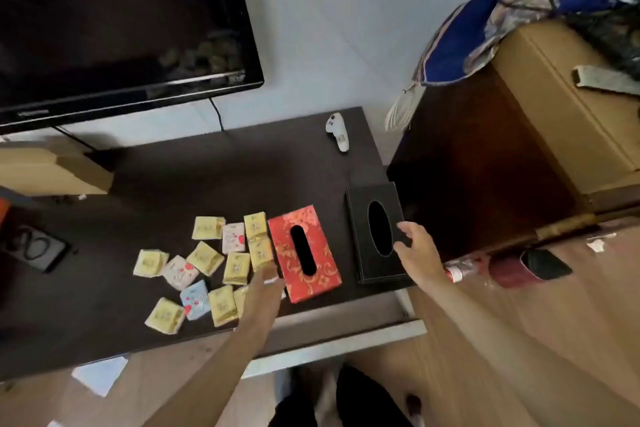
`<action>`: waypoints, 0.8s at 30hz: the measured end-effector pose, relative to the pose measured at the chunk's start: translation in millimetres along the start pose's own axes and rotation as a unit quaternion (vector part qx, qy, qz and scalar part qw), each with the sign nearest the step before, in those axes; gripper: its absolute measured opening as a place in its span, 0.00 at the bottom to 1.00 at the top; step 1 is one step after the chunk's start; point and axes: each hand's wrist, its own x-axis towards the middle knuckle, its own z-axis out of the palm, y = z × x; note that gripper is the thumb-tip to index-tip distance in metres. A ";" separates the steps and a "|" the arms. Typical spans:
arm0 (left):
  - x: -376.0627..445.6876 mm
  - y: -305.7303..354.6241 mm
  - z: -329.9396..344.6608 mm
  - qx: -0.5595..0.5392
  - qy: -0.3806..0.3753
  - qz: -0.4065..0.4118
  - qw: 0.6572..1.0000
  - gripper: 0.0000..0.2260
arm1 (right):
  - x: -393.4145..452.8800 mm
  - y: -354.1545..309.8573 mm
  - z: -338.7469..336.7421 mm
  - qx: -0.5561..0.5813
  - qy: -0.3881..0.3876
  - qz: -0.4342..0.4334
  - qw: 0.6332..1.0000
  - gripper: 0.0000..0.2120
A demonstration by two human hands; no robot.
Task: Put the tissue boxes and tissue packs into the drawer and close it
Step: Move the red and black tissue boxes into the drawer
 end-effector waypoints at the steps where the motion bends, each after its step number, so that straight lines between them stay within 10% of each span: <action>1: 12.2 3.1 7.9 0.014 0.020 0.016 1.000 0.15 | 9.9 5.2 3.2 -0.017 0.004 -0.001 1.000 0.24; 5: 53.6 12.1 33.0 0.068 0.078 0.055 0.993 0.29 | 40.6 19.6 14.4 -0.028 -0.001 0.021 0.999 0.30; 24: 126.3 -41.6 69.5 -0.046 0.135 0.120 0.982 0.37 | 84.7 75.7 53.5 0.054 0.038 0.025 0.998 0.31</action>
